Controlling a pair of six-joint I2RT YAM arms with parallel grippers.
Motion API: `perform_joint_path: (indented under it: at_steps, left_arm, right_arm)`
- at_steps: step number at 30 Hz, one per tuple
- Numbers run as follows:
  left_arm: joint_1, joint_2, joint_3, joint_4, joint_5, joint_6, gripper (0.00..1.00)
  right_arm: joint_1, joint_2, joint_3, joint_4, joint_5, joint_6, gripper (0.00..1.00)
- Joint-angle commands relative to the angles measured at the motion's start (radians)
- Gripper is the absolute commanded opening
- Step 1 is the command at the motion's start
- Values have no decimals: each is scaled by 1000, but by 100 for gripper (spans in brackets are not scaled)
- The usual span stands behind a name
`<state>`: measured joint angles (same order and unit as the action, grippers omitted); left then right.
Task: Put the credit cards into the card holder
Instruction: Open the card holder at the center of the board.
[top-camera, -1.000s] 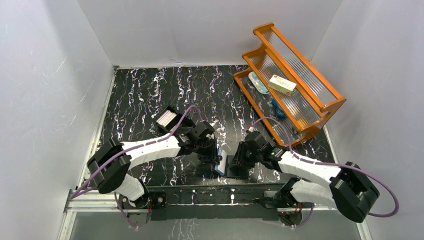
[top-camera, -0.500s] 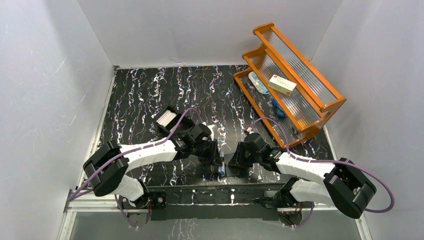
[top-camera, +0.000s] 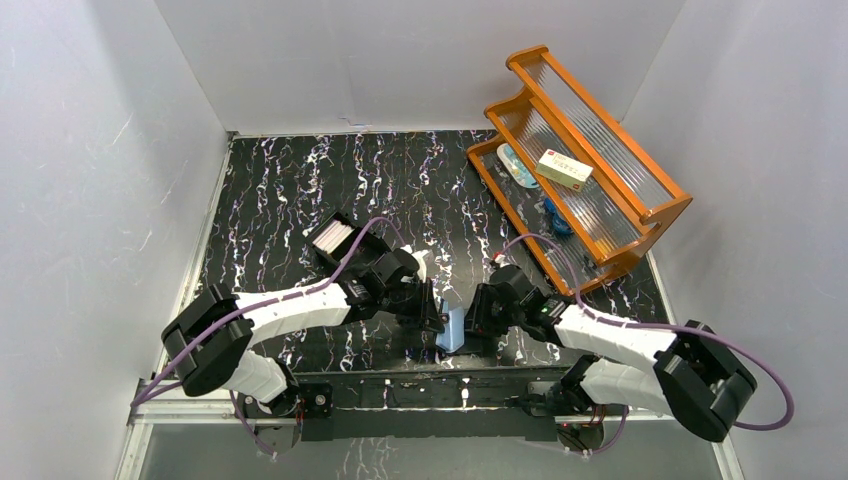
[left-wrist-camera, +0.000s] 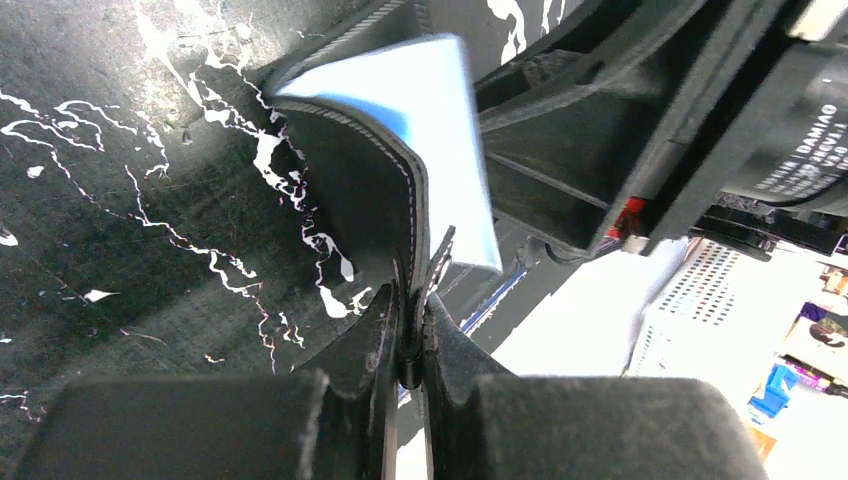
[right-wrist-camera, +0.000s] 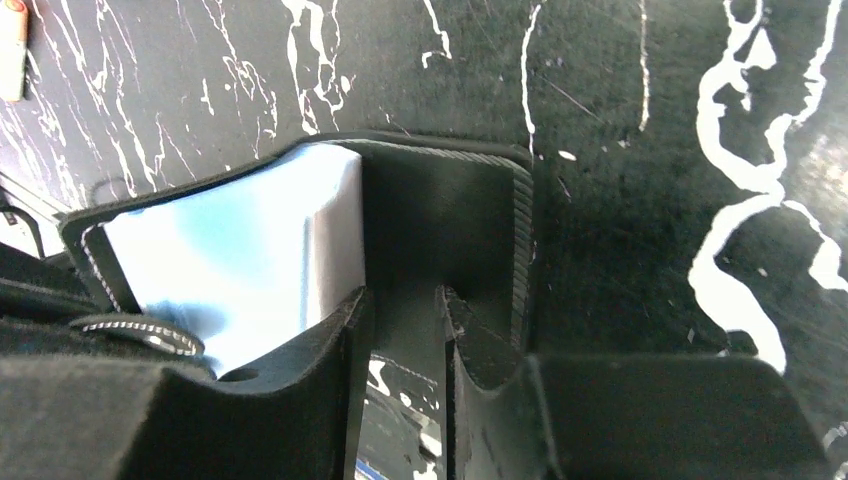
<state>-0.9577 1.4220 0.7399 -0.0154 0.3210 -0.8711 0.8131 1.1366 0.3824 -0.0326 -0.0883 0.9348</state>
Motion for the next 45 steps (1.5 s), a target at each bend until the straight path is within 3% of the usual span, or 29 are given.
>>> perform_joint_path:
  at_steps: [1,5,9,20,32,39,45]
  left_arm:
    - [-6,-26,3,-12,-9,16,0]
    - [-4,-29,9,-17,-22,14,0]
    - [-6,-24,22,-33,-35,16,0]
    - [-5,-24,-10,4,-54,-12,1]
    - [-5,-112,-44,-183,-199,-38,42]
    - [-4,-155,-17,-314,-288,-54,45]
    - [-3,-162,131,-504,-427,26,49]
  right_arm:
    - [2,-106,81,-161,28,-17,38]
    - [3,-220,134,-230,38,9,40]
    - [3,-269,166,-193,4,53,40]
    - [17,-166,134,-69,-5,75,37]
    - [17,-7,93,-29,-32,21,35]
    - [17,-10,146,-110,-14,2,35]
    - [17,-28,143,-110,-19,16,35]
